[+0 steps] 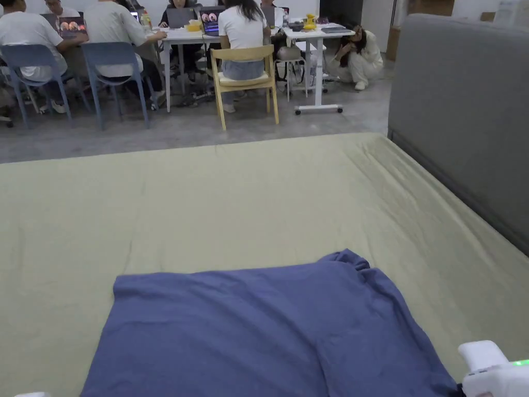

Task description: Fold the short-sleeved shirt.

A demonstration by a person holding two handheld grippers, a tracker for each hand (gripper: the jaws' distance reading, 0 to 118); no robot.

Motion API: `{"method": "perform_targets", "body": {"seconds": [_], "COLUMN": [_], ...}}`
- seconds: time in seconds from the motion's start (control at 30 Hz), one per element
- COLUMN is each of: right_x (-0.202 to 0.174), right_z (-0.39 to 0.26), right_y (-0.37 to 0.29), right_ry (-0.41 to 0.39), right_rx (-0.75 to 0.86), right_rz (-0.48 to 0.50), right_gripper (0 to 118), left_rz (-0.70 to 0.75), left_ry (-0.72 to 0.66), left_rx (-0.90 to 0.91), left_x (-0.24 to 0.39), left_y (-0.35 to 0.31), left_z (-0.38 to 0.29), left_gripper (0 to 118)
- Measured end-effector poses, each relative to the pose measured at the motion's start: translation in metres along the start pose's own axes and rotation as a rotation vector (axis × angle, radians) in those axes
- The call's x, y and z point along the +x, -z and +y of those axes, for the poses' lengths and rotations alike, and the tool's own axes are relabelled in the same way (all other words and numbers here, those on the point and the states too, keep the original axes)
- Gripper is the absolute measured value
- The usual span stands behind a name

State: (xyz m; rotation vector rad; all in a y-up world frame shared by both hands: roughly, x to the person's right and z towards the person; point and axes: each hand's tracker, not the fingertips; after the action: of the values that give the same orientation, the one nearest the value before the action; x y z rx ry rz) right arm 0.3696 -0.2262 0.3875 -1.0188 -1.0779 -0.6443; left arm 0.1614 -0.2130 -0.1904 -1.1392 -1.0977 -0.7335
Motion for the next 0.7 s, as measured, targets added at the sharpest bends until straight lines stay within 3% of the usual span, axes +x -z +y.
{"method": "perform_targets", "body": {"seconds": [0.1, 0.23, 0.4, 0.43, 0.47, 0.5, 0.53, 0.57, 0.63, 0.7], "right_x": [0.003, 0.006, 0.0, 0.0, 0.0, 0.003, 0.006, 0.01, 0.014, 0.006], "right_z": [-0.003, -0.006, -0.001, 0.003, 0.007, 0.009, 0.01, 0.011, 0.015, 0.014], "right_y": [0.024, 0.047, 0.054, 0.052, 0.047, 0.032, 0.016, 0.002, -0.038, -0.075], "right_ry": [0.018, 0.019, -0.023, -0.007, 0.007, 0.008, 0.041, 0.066, 0.064, 0.116], "right_rx": [-0.077, -0.131, -0.159, -0.168, -0.182, -0.171, -0.116, -0.086, 0.122, 0.167], "right_rz": [0.004, 0.009, -0.005, -0.014, -0.021, -0.014, 0.001, 0.003, 0.054, 0.1], "right_gripper": [5, 5, 9, 16, 31, 66, 117, 118, 118, 118], "left_rz": [0.013, -0.044, -0.053, -0.049, -0.047, -0.061, -0.08, -0.105, -0.133, -0.13], "left_ry": [-0.04, -0.143, -0.139, -0.146, -0.159, -0.183, -0.173, -0.177, -0.178, -0.165], "left_rx": [-0.138, -0.115, -0.104, -0.092, -0.053, 0.042, 0.169, 0.278, 0.421, 0.407], "left_x": [-0.005, -0.019, -0.019, -0.017, -0.015, -0.011, -0.008, -0.004, 0.003, 0.01], "left_y": [0.039, 0.043, 0.043, 0.039, 0.029, 0.01, -0.015, -0.039, -0.075, -0.093], "left_z": [-0.01, -0.015, -0.019, -0.019, -0.018, -0.017, -0.019, -0.022, -0.03, -0.038], "left_gripper": [3, 3, 5, 20, 46, 87, 118, 118, 118, 118]}}
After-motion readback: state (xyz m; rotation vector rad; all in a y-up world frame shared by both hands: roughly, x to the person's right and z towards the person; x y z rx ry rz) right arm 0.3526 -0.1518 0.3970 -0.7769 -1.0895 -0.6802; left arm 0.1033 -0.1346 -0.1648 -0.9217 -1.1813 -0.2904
